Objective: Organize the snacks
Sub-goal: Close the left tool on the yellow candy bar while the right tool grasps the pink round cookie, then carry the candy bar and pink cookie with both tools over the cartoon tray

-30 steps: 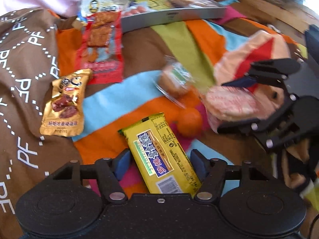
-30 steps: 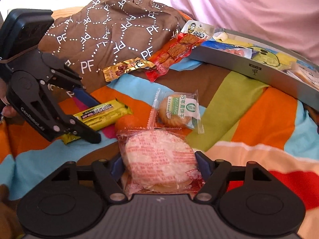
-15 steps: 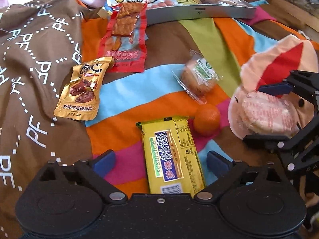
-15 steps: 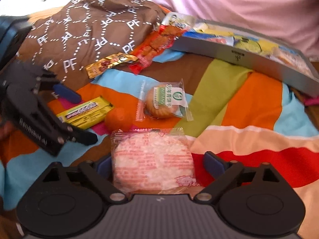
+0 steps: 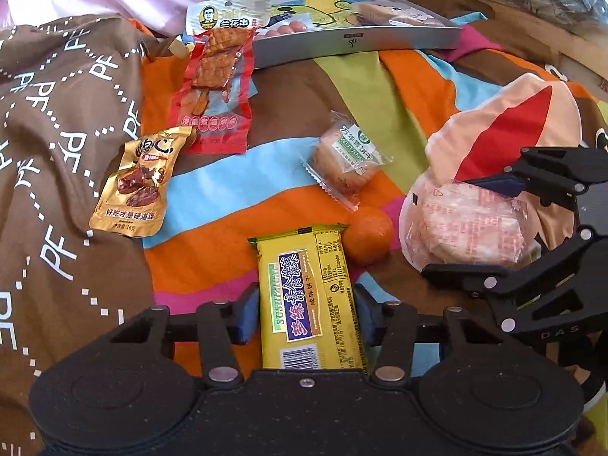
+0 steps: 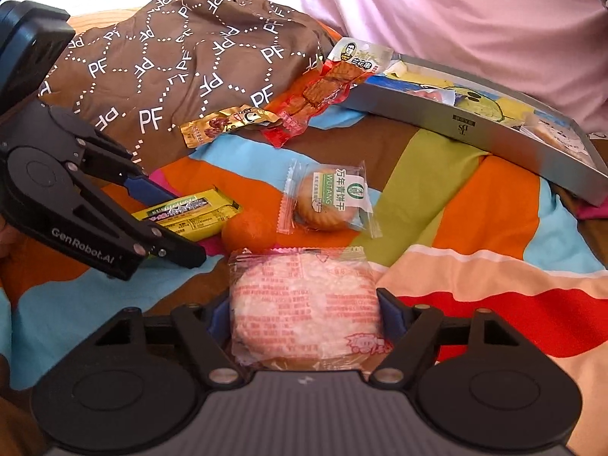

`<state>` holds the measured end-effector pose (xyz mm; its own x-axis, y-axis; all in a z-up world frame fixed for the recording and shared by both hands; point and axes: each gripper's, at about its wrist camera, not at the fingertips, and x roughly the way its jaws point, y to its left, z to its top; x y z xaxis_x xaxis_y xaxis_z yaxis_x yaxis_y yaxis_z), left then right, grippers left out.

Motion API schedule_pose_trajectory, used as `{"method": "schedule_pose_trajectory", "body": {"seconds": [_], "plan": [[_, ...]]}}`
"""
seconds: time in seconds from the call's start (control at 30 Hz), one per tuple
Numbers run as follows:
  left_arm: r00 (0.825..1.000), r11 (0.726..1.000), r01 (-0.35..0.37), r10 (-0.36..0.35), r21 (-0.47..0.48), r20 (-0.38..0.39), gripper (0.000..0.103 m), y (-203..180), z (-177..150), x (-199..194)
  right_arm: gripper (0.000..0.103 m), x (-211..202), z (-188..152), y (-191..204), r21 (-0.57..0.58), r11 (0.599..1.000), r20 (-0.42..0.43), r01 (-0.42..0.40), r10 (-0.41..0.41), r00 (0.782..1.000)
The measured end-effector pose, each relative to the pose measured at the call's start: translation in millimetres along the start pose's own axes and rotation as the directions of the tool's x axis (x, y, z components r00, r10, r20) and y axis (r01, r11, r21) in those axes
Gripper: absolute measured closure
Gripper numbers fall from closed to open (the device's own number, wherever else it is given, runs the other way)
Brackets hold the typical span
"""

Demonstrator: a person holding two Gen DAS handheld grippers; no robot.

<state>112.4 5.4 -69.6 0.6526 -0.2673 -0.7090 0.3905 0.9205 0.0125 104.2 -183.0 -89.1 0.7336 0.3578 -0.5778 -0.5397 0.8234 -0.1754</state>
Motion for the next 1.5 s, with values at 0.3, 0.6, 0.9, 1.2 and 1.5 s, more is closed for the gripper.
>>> {"method": "schedule_pose_trajectory", "body": {"seconds": [0.3,0.6,0.9,1.2,1.5], "plan": [[1.0,1.0,-0.007,0.007,-0.026,-0.013,0.053,1,0,-5,0.025,-4,-2,11,-0.057,0.997,0.023,0.054,-0.053,0.998],[0.999,0.999,-0.033,0.032,-0.037,-0.011,0.053,2,-2,-14,0.025,-13,-4,36,-0.214,0.961,0.105,0.176,-0.156,0.982],[0.996,0.994,-0.088,0.089,-0.059,0.025,0.053,10,2,-25,0.025,-16,3,35,-0.325,0.897,0.202,0.298,-0.242,0.949],[0.975,0.991,-0.105,0.12,-0.089,0.188,0.053,18,56,-27,0.025,-9,33,12,-0.342,0.837,0.332,0.428,-0.319,0.888],[0.921,0.988,-0.083,0.125,-0.127,0.37,0.053,14,150,-19,0.025,6,91,-37,-0.222,0.793,0.431,0.567,-0.442,0.787]]}}
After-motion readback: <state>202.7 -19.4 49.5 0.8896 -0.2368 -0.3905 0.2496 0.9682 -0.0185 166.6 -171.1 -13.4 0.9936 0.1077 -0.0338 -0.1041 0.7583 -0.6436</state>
